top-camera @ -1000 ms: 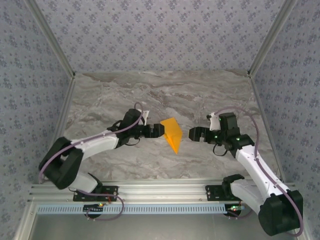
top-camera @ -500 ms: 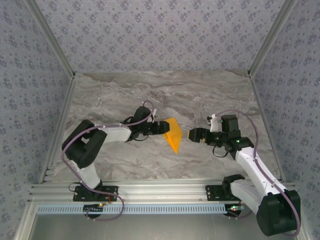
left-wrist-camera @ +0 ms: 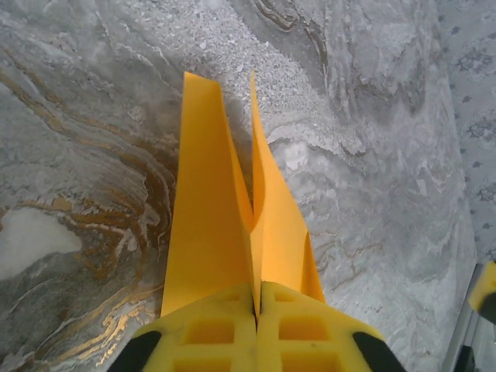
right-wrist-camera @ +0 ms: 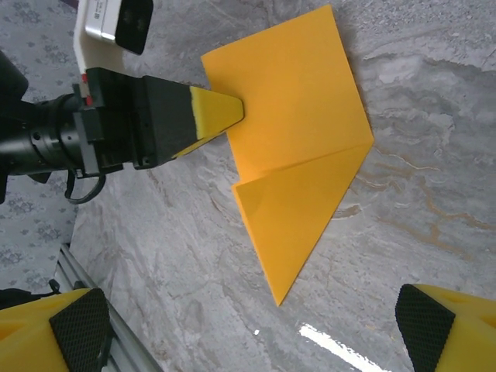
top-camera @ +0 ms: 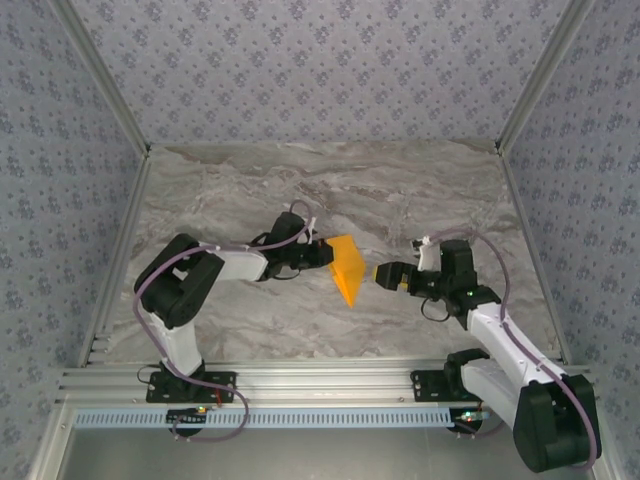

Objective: Fold a paper plane with a square sheet of paper (fold left side to right side)
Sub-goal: Pick up the paper from the center of the table, then place the paper at the center of the table.

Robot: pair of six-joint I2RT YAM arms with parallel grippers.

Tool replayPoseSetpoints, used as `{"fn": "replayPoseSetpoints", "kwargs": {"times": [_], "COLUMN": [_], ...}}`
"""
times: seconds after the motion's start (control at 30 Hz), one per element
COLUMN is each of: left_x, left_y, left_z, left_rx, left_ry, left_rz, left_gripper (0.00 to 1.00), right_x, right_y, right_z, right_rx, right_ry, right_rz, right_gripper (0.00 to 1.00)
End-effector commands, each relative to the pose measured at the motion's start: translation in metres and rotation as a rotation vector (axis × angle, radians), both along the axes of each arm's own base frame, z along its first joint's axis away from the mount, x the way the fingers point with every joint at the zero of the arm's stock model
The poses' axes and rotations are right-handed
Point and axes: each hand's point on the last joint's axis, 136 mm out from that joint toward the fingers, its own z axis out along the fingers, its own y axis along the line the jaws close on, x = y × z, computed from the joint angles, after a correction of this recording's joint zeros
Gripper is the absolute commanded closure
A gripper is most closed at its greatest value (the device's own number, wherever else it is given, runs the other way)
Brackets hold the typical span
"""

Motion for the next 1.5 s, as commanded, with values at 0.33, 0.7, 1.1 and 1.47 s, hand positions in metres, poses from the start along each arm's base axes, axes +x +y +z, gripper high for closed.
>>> {"fn": "replayPoseSetpoints", "kwargs": {"times": [0.33,0.7,1.1,1.47], "left_x": [-0.051,-0.082,-0.078,-0.051], "left_y": [0.038,0.045,0.045,0.049], "left_z": [0.112,0.167,0.150,0.094], "left_rx": [-0.236,-0.349,-0.315,-0.205], "left_ry": [-0.264,-0.355,-0.311,-0.185], "left_rz": [-0.148,-0.242,-0.226,-0.171], "left_gripper": [1.00,1.00,1.00,0.83], "right_x": [0.024,0.022,0.014,0.014], "right_y": [0.038,0.090,0.103,0.095], "right_z": [0.020,0.071,0.063,0.029], "right_rx": [0.254,0.391,0.351,0.243], "right_ry": [-0.021,-0.166,-0.155,-0.037], "right_rz": [0.204,0.518,0.570,0.500], "right_gripper": [0.00,0.13,0.56,0.95]}}
